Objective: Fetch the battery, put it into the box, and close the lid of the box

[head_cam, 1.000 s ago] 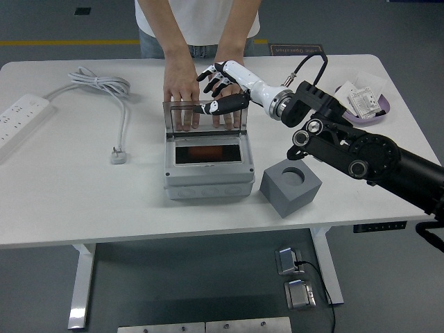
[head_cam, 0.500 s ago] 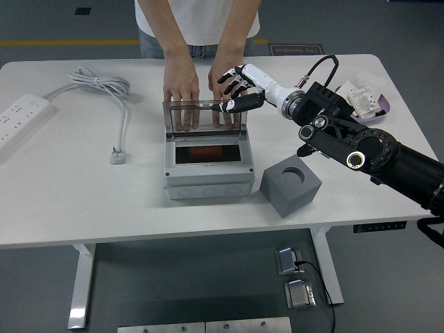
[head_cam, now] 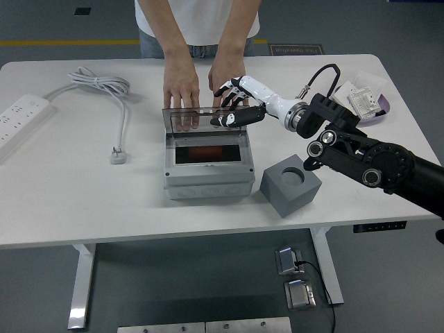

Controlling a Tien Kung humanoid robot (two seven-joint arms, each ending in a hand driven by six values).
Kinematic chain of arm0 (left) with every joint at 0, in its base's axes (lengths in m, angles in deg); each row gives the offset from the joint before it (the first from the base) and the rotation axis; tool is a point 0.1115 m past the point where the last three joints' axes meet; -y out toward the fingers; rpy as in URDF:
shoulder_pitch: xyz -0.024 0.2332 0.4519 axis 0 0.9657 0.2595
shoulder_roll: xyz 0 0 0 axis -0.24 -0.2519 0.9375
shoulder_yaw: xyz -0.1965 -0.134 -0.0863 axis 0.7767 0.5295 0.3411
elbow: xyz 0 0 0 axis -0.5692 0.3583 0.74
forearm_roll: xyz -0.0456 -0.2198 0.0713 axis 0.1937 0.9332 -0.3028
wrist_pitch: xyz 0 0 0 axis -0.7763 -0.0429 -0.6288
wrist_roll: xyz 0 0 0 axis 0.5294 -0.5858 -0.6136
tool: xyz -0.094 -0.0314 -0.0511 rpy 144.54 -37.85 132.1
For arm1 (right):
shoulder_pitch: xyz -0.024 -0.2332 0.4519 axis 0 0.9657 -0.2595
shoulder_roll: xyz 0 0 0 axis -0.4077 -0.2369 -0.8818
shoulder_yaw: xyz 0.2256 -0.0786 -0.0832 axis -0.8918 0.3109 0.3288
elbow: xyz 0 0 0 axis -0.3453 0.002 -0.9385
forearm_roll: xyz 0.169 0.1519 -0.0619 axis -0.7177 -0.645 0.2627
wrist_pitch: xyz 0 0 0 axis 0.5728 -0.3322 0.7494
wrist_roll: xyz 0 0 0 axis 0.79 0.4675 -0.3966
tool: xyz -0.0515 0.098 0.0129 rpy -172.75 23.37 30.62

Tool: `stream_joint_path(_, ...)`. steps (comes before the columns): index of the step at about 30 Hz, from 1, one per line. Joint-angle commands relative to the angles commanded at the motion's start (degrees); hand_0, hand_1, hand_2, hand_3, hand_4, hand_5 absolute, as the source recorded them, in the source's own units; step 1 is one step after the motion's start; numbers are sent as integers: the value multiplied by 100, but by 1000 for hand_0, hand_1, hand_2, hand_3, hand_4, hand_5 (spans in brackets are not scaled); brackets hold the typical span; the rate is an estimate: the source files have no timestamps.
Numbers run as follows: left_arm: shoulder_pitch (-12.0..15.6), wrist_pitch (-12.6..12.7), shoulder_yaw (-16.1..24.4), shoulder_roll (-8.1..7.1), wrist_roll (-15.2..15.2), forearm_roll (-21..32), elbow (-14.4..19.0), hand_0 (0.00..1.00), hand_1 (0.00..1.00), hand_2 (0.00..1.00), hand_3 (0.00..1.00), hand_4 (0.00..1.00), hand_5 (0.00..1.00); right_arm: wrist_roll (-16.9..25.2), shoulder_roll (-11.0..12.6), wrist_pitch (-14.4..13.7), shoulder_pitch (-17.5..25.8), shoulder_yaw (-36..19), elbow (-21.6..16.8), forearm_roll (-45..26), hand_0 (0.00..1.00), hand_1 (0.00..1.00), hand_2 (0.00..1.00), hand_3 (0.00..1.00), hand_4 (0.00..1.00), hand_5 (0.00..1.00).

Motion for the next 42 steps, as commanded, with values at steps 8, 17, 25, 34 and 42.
stream_joint_path(8,43,14,-213,1,68,263,11,730,751,731,692,569,481,-144,346,-23,335,-20,-668,144,737,571,634,683,904,348)
stream_joint_path(17,76,28,-311,7,107,388,8,731,751,731,692,569,480,-305,503,-22,632,-133,-1175,349,729,557,632,683,904,350)
stream_joint_path(25,77,33,-353,28,123,428,12,730,751,731,691,569,482,-306,518,-32,879,-285,-1203,379,709,547,627,682,901,355)
stream_joint_path(34,102,24,-204,21,72,306,-6,730,751,731,691,569,482,-429,662,105,954,-580,-1146,518,707,544,627,678,900,354)
stream_joint_path(42,102,14,-132,36,42,249,-12,730,751,731,688,570,484,-682,742,315,1089,-866,-1105,801,695,528,602,674,896,356)
